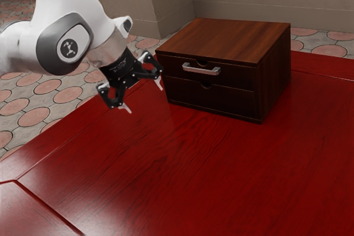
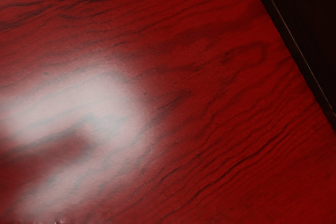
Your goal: Pull the drawer handle with one arm to open the drawer
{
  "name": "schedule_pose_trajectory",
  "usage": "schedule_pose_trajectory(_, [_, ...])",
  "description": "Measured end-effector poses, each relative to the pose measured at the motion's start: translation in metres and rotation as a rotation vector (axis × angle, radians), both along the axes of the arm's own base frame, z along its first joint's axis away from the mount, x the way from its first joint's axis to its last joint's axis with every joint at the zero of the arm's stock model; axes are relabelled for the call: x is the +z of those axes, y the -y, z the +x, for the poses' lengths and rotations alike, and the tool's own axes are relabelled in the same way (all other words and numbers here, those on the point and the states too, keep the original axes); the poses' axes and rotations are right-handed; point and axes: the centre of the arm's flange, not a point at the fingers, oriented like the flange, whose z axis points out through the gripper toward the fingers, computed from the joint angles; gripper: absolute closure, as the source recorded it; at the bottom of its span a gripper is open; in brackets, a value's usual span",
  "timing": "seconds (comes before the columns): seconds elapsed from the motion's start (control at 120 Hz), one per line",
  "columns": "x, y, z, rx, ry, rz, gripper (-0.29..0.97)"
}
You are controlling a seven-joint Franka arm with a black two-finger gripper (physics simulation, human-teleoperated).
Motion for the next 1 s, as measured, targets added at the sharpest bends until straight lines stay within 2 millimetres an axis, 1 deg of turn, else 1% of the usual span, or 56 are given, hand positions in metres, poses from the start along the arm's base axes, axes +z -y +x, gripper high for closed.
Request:
schedule_pose_trajectory(0.058, [-0.008,0.001,0.001,0.043,0.042,-0.019,0.00])
schedule_pose_trajectory(0.2, [-0.011,-0.006,0.011,0.152,0.132,-0.050,0.00])
schedule_pose_trajectory(0.367, [-0.018,0.019,0.026,0.200,0.186,-0.081,0.00])
schedule_pose_trajectory(0.425, [-0.018,0.024,0.029,0.218,0.201,-0.092,0.00])
schedule_pose_trajectory(0.525, [-0.029,0.019,0.038,0.266,0.207,-0.098,0.00])
schedule_pose_trajectory(0.675, [-0.038,0.008,0.048,0.332,0.222,-0.107,0.00])
schedule_pose_trajectory(0.833, [-0.038,-0.001,0.056,0.384,0.244,-0.116,0.00])
schedule_pose_trajectory(0.917, [-0.037,0.002,0.062,0.395,0.252,-0.120,0.00])
schedule_pose_trajectory(1.0, [-0.033,0.014,0.074,0.391,0.268,-0.119,0.00])
